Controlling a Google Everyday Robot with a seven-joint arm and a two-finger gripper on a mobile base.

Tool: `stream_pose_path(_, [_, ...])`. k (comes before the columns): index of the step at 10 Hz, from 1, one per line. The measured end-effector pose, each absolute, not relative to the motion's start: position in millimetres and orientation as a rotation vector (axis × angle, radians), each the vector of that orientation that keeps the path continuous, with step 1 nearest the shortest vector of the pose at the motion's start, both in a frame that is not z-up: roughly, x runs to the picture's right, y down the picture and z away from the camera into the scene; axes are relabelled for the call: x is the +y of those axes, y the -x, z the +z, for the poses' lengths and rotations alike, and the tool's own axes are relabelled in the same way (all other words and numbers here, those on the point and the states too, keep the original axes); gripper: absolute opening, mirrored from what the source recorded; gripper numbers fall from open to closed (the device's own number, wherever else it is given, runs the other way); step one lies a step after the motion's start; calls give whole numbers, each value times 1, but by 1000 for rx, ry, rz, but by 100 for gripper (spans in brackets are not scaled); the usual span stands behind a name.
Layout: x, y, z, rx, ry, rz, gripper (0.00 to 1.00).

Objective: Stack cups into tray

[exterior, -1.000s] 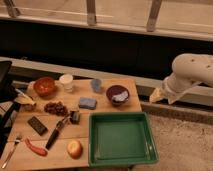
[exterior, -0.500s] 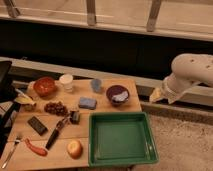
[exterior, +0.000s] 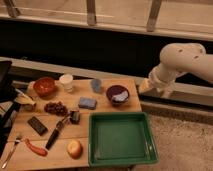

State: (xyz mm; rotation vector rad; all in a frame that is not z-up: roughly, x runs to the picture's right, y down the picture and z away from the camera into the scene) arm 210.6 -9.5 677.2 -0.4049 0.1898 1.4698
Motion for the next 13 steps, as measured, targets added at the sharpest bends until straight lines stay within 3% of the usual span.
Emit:
stream_pose_path(3, [-25,-159,686,125,444,1377,62])
stream_pose_path(9, [-27,-162,691,105,435,1364,62])
stream_pose_path(13, [-54,-106,726,45,439,1278,62])
